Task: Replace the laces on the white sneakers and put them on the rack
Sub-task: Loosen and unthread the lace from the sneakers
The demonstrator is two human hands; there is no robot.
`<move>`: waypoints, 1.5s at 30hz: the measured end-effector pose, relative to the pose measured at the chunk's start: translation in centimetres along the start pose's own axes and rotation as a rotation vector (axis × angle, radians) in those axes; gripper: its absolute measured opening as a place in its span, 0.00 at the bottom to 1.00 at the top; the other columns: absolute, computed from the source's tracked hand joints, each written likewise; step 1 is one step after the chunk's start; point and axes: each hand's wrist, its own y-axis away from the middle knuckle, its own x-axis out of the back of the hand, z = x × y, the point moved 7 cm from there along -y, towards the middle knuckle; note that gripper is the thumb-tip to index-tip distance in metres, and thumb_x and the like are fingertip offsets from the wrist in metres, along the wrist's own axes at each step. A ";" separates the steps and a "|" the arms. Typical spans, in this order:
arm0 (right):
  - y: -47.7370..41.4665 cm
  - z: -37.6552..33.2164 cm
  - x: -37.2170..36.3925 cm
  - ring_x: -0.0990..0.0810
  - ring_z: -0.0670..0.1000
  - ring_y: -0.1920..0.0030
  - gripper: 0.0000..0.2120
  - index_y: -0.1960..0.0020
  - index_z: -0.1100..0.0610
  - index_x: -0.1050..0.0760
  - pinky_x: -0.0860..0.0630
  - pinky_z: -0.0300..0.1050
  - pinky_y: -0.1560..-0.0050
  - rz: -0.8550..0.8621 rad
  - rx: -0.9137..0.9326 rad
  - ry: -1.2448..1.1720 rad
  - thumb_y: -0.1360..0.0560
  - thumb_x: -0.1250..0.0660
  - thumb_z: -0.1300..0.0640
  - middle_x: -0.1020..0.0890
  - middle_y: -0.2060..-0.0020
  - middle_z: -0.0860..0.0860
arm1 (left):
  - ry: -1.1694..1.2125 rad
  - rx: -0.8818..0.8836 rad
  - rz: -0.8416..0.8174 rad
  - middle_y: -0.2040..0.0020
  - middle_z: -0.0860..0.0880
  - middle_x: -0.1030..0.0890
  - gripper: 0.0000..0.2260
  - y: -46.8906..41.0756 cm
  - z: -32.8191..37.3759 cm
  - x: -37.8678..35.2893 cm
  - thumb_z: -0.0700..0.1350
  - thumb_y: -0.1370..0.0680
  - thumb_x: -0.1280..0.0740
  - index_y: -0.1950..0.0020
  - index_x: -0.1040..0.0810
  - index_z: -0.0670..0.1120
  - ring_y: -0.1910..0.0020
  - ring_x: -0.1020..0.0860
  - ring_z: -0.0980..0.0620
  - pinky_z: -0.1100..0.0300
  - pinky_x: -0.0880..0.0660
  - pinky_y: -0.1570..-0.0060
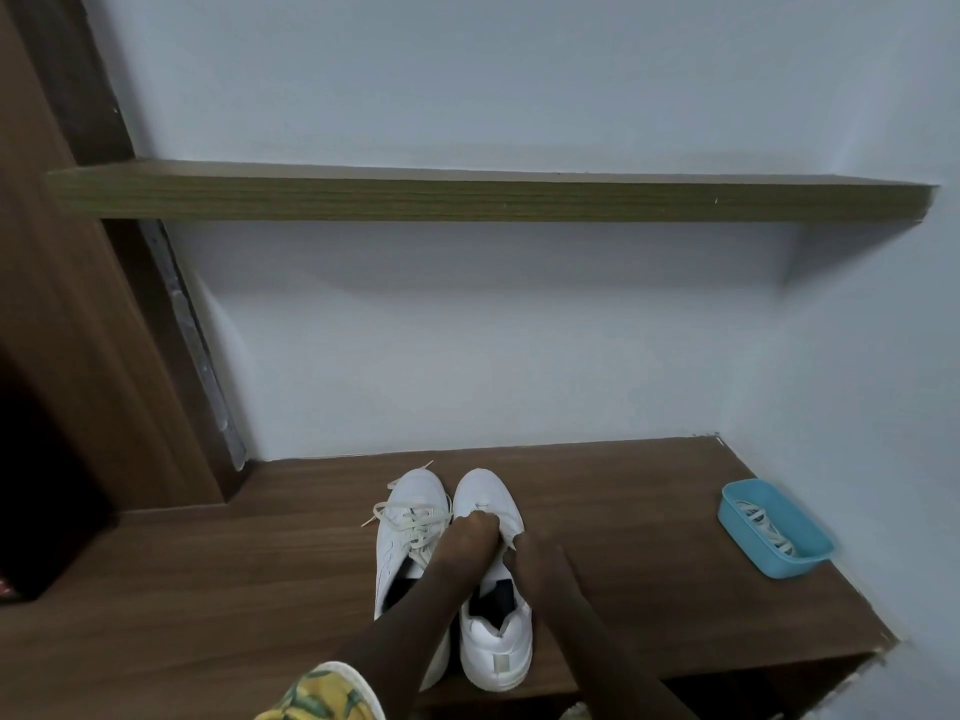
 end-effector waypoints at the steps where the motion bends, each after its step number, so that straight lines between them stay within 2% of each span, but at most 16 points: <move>1: 0.1 0.0 0.1 0.22 0.56 0.42 0.16 0.42 0.63 0.25 0.29 0.44 0.46 0.004 0.000 0.000 0.19 0.45 0.54 0.21 0.44 0.59 | 0.039 0.008 0.006 0.46 0.42 0.22 0.12 0.1 -0.1 0.1 0.38 0.19 0.47 0.45 0.25 0.43 0.43 0.23 0.43 0.54 0.28 0.45; 3: 0.0 -0.1 0.0 0.23 0.57 0.42 0.16 0.42 0.64 0.24 0.29 0.44 0.46 0.003 0.001 0.003 0.20 0.44 0.54 0.21 0.44 0.59 | 0.182 0.073 0.030 0.58 0.47 0.24 0.11 0.2 -0.9 0.2 0.40 0.19 0.46 0.57 0.28 0.49 0.44 0.23 0.42 0.56 0.28 0.48; 4: 0.0 -0.2 0.1 0.23 0.57 0.42 0.16 0.43 0.64 0.24 0.29 0.44 0.47 0.003 0.002 0.007 0.20 0.43 0.54 0.21 0.44 0.59 | 0.245 0.116 0.063 0.59 0.48 0.24 0.10 0.4 -1.4 0.4 0.41 0.19 0.44 0.58 0.28 0.48 0.44 0.23 0.42 0.56 0.28 0.50; 8: 0.0 -0.2 0.0 0.22 0.58 0.44 0.15 0.46 0.64 0.24 0.30 0.45 0.51 0.008 -0.010 0.027 0.21 0.43 0.55 0.21 0.46 0.60 | 0.321 0.264 0.195 0.49 0.39 0.21 0.10 0.6 -3.2 1.4 0.42 0.21 0.42 0.49 0.26 0.36 0.49 0.23 0.43 0.54 0.28 0.53; 11: 0.1 -0.2 -0.2 0.22 0.57 0.45 0.14 0.47 0.64 0.24 0.36 0.42 0.58 0.025 -0.010 0.013 0.21 0.43 0.56 0.20 0.47 0.60 | 0.289 0.178 0.190 0.48 0.42 0.20 0.11 0.6 -2.5 1.8 0.39 0.23 0.42 0.44 0.25 0.40 0.48 0.22 0.44 0.54 0.27 0.51; 14: 0.4 -0.4 -0.2 0.21 0.56 0.45 0.14 0.46 0.62 0.24 0.34 0.42 0.57 0.040 -0.013 0.011 0.21 0.43 0.54 0.20 0.46 0.58 | 0.124 0.002 0.149 0.41 0.50 0.23 0.15 0.4 -1.3 1.8 0.41 0.23 0.41 0.40 0.21 0.48 0.44 0.22 0.48 0.57 0.26 0.52; 17: 0.7 -0.5 -0.1 0.22 0.54 0.44 0.15 0.43 0.60 0.25 0.33 0.42 0.54 0.043 -0.008 0.053 0.20 0.44 0.52 0.21 0.44 0.57 | -0.132 -0.094 0.115 0.44 0.48 0.23 0.13 0.4 -0.2 1.9 0.38 0.23 0.42 0.44 0.20 0.44 0.44 0.23 0.46 0.56 0.27 0.56; 21: 1.2 -0.6 -0.4 0.24 0.56 0.41 0.14 0.41 0.61 0.26 0.29 0.44 0.45 0.006 0.004 0.101 0.20 0.44 0.56 0.23 0.42 0.57 | -0.182 -0.061 0.134 0.44 0.43 0.22 0.13 0.3 -0.4 2.4 0.34 0.22 0.44 0.43 0.23 0.39 0.43 0.24 0.44 0.54 0.26 0.51; 26: 1.7 -0.7 -0.6 0.21 0.54 0.43 0.13 0.41 0.58 0.27 0.26 0.44 0.48 0.017 -0.003 0.137 0.22 0.45 0.64 0.22 0.43 0.56 | -0.088 0.109 0.238 0.42 0.47 0.24 0.12 1.0 -2.8 3.5 0.37 0.20 0.45 0.40 0.27 0.43 0.41 0.26 0.51 0.60 0.27 0.49; 29: 1.9 -1.1 -0.7 0.22 0.53 0.42 0.14 0.39 0.57 0.28 0.27 0.44 0.46 0.038 0.013 0.136 0.22 0.46 0.65 0.22 0.42 0.54 | -0.047 0.190 0.307 0.40 0.47 0.27 0.14 1.6 -4.5 4.1 0.38 0.19 0.49 0.36 0.31 0.43 0.39 0.28 0.52 0.61 0.30 0.45; 32: 2.0 -1.3 -0.8 0.23 0.53 0.40 0.14 0.37 0.57 0.30 0.27 0.43 0.45 0.046 0.015 0.116 0.20 0.46 0.64 0.22 0.41 0.53 | -0.025 0.248 0.257 0.39 0.48 0.28 0.13 1.7 -4.9 3.3 0.38 0.19 0.50 0.37 0.32 0.43 0.39 0.29 0.52 0.61 0.32 0.44; 34: 1.9 -1.3 -0.9 0.23 0.52 0.40 0.15 0.36 0.58 0.31 0.27 0.42 0.45 0.039 0.019 0.106 0.20 0.48 0.64 0.23 0.41 0.54 | 0.008 0.239 0.220 0.38 0.48 0.27 0.16 1.5 -4.8 2.7 0.38 0.21 0.46 0.34 0.33 0.46 0.39 0.28 0.51 0.60 0.30 0.46; 36: 2.0 -1.3 -0.8 0.24 0.52 0.39 0.15 0.36 0.58 0.31 0.29 0.42 0.43 0.038 0.034 0.102 0.20 0.48 0.64 0.23 0.40 0.54 | -0.022 0.143 0.223 0.36 0.50 0.26 0.20 1.2 -4.0 2.5 0.39 0.23 0.43 0.32 0.31 0.51 0.37 0.28 0.49 0.57 0.31 0.44; 38: 2.1 -1.2 -0.8 0.25 0.53 0.38 0.16 0.35 0.58 0.32 0.31 0.42 0.41 0.026 0.054 0.095 0.20 0.49 0.62 0.24 0.39 0.54 | -0.163 0.014 0.221 0.37 0.52 0.25 0.18 1.1 -2.5 2.5 0.40 0.23 0.43 0.35 0.26 0.53 0.35 0.30 0.50 0.54 0.37 0.37; 40: 2.2 -1.1 -0.8 0.26 0.53 0.37 0.16 0.33 0.59 0.32 0.32 0.43 0.40 0.010 0.072 0.084 0.19 0.49 0.62 0.24 0.38 0.55 | -0.291 -0.057 0.214 0.42 0.50 0.21 0.15 1.2 -1.3 2.5 0.41 0.21 0.44 0.41 0.21 0.49 0.36 0.30 0.48 0.50 0.43 0.34; 45: 2.2 -0.9 -0.6 0.26 0.55 0.38 0.16 0.33 0.59 0.33 0.34 0.42 0.41 -0.014 0.083 0.075 0.20 0.48 0.62 0.24 0.39 0.56 | -0.332 0.015 0.203 0.47 0.47 0.20 0.15 1.2 -1.6 2.8 0.38 0.22 0.46 0.45 0.21 0.44 0.39 0.30 0.47 0.49 0.44 0.34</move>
